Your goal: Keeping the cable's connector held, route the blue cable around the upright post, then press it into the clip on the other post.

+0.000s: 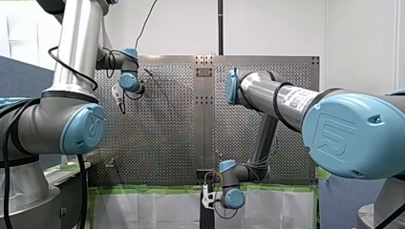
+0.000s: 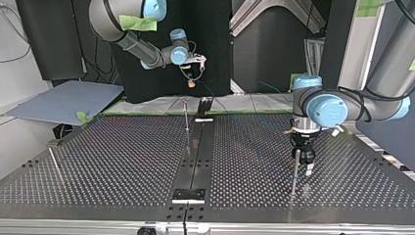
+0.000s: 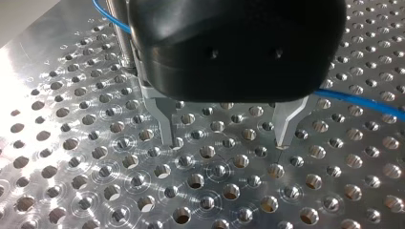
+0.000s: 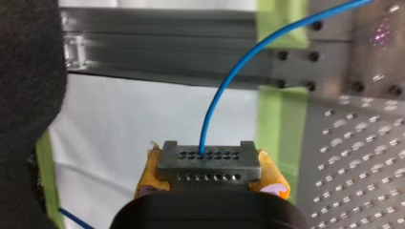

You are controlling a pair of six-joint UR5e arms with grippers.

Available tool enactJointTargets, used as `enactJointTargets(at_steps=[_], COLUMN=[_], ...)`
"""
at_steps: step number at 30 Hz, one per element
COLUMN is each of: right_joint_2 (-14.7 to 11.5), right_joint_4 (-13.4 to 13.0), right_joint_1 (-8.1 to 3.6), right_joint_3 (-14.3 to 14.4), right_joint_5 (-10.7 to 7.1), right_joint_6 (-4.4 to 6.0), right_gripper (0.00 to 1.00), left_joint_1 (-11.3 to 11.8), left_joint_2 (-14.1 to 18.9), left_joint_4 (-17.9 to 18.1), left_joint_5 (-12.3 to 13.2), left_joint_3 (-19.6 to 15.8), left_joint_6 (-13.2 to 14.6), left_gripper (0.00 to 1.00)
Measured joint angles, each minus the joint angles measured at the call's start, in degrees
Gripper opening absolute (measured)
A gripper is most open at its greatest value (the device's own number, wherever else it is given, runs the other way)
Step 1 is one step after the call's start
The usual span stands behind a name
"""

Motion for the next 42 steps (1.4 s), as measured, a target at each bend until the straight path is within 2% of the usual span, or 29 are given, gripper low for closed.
enactJointTargets(at_steps=[5,15,26,32,36,42], right_joint_2=[0.97,1.15,0.59,-1.36,-3.78,-6.51], right_joint_4=[-1.02,-6.46,-12.59,-15.84,-18.39,-21.95], right_joint_1=[-0.79,-3.03,-4.92,-5.79,-6.59,-6.86], right_joint_3=[0.54,4.28,9.55,12.49,14.98,18.33], right_joint_5=[0.13,0.15,-1.88,-2.67,-2.85,-3.06], right_joint_6=[-0.05,-0.14,-0.15,-0.07,-0.02,-0.44], right_gripper=[0.00,0.00,0.00,0.00,0.00,0.00], left_joint_1=[0.00,0.01,0.03,0.04,0.04,0.04], left_joint_2=[0.00,0.00,-0.01,-0.01,0.00,-0.01], left_joint_4=[0.00,0.06,0.14,0.09,0.09,0.09], left_joint_5=[0.00,-0.01,0.00,-0.02,-0.07,-0.13], left_joint_3=[0.00,0.00,0.00,0.00,-0.01,-0.01], left_joint_6=[0.00,0.00,0.00,0.00,0.00,0.00], left_gripper=[1.00,1.00,1.00,1.00,1.00,1.00])
